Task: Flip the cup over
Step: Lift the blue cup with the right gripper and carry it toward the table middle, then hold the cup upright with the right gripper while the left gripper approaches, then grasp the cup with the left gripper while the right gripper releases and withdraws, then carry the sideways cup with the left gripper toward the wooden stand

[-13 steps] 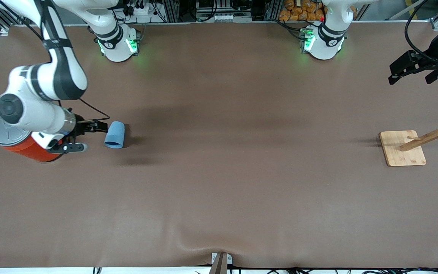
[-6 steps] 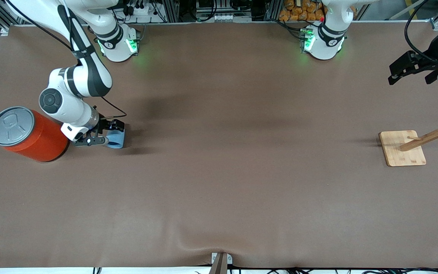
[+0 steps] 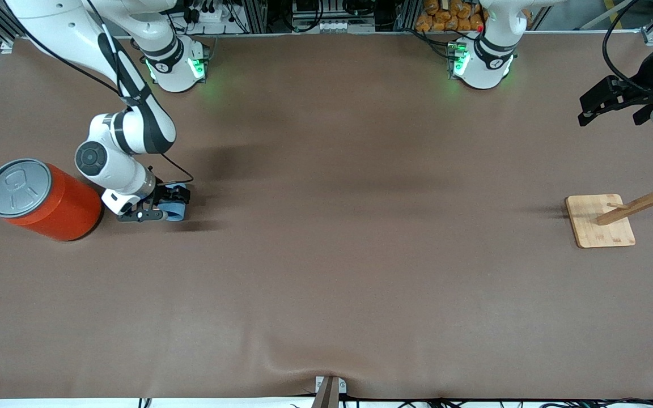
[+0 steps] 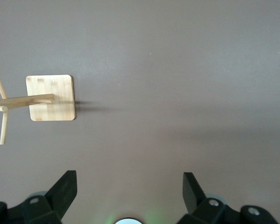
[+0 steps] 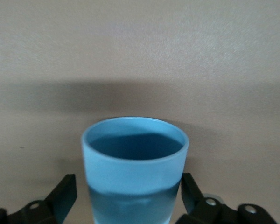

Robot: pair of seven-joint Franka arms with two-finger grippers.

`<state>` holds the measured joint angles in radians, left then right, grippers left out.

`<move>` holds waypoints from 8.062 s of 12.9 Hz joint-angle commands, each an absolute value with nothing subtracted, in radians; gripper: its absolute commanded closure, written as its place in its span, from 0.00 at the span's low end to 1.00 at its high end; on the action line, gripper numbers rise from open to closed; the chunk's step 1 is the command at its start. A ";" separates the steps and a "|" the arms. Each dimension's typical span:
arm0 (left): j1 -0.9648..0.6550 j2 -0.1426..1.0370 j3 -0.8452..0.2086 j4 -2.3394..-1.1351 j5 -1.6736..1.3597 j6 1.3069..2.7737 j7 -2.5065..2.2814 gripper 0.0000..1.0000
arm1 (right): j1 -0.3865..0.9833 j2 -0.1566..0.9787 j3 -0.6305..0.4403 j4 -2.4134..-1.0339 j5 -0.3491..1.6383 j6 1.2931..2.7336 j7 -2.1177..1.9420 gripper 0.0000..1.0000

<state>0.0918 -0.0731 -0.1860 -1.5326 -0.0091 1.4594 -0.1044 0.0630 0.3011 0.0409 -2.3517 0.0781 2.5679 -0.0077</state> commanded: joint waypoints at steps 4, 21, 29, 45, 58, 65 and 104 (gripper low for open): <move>0.097 -0.071 -0.190 -1.523 -0.023 1.443 -0.086 0.00 | 0.067 0.305 0.051 -2.190 0.092 2.403 -0.003 1.00; 0.101 -0.068 -0.192 -1.554 -0.066 1.443 -0.086 0.00 | 0.716 0.819 0.098 -1.236 -0.144 2.276 -0.523 1.00; 0.071 0.115 -0.202 -1.566 -0.244 1.554 -0.087 0.00 | 0.861 0.917 0.043 -1.218 -0.198 2.350 -0.508 0.94; 0.133 0.265 -0.221 -1.820 -0.616 1.874 0.059 0.00 | 0.888 0.953 0.043 -1.223 -0.224 2.349 -0.502 0.00; 0.117 0.532 -0.221 -1.965 -1.202 1.954 0.770 0.00 | 0.914 0.746 0.061 -1.358 -0.213 2.205 -0.505 0.00; 0.014 0.520 -0.222 -2.048 -1.315 2.025 0.785 0.10 | 0.700 0.571 0.046 -1.345 -0.095 2.089 -0.506 0.00; -0.158 0.502 -0.284 -2.171 -1.740 2.263 0.981 1.00 | 0.054 -0.032 -0.052 -1.454 0.021 1.444 0.146 0.00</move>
